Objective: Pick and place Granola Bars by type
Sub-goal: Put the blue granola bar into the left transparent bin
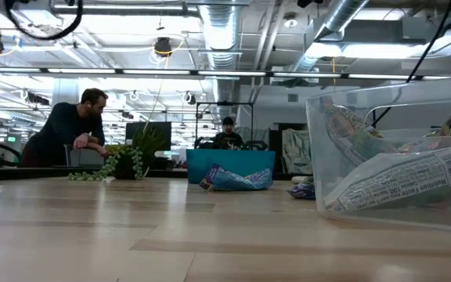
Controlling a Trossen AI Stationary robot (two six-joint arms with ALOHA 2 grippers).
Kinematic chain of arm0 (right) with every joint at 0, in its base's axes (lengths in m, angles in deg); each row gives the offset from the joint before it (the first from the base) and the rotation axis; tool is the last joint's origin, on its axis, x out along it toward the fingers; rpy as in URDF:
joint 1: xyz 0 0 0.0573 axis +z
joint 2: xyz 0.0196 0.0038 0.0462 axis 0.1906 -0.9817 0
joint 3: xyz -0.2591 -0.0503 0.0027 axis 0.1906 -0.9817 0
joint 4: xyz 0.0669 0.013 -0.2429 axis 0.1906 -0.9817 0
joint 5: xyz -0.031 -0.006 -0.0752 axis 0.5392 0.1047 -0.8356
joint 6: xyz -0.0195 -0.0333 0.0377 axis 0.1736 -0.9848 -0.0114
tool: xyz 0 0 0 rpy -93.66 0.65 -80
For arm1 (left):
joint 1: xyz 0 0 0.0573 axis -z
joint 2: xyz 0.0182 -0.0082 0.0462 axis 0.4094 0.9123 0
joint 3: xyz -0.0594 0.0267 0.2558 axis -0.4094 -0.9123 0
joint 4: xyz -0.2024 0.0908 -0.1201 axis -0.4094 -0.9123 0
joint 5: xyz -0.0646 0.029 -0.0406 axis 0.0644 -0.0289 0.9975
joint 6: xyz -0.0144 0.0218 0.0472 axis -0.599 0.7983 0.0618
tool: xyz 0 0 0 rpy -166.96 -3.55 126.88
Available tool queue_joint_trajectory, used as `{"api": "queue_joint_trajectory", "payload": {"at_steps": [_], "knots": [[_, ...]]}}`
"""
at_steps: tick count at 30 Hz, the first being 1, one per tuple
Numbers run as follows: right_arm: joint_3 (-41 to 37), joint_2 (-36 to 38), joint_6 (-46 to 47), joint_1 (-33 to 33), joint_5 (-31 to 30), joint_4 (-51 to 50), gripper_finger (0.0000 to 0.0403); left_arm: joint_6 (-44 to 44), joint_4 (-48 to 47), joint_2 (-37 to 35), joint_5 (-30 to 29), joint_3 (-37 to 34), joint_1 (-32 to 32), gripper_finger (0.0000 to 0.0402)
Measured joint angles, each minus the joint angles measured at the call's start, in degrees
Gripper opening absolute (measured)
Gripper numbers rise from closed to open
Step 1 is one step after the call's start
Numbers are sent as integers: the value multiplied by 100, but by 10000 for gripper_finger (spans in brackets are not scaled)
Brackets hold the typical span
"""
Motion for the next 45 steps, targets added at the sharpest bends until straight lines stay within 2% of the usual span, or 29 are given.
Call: {"api": "queue_joint_trajectory", "payload": {"at_steps": [7,15,20,25,29,35,41,45], "knots": [[0,0,-93,2,132,-45,201,-345,-8,484,277,-2,125,87],[0,0,-143,2,180,-123,199,-496,212,416,238,0,124,160],[0,-2,-464,-21,129,-344,194,-394,866,209,-657,78,-106,184],[-102,86,-856,-155,107,-453,188,128,1032,-167,-1150,142,-867,182],[-985,660,-832,-357,164,22,183,952,1704,-351,-1218,144,-1656,177],[-2694,1639,-379,-658,218,1150,177,1904,2321,-53,-673,144,-2866,172],[-3778,2096,125,-842,230,1681,177,2603,3656,978,343,189,-3814,165],[-3958,2135,213,-852,281,1802,177,2953,3820,1877,449,546,-3997,158]]}}
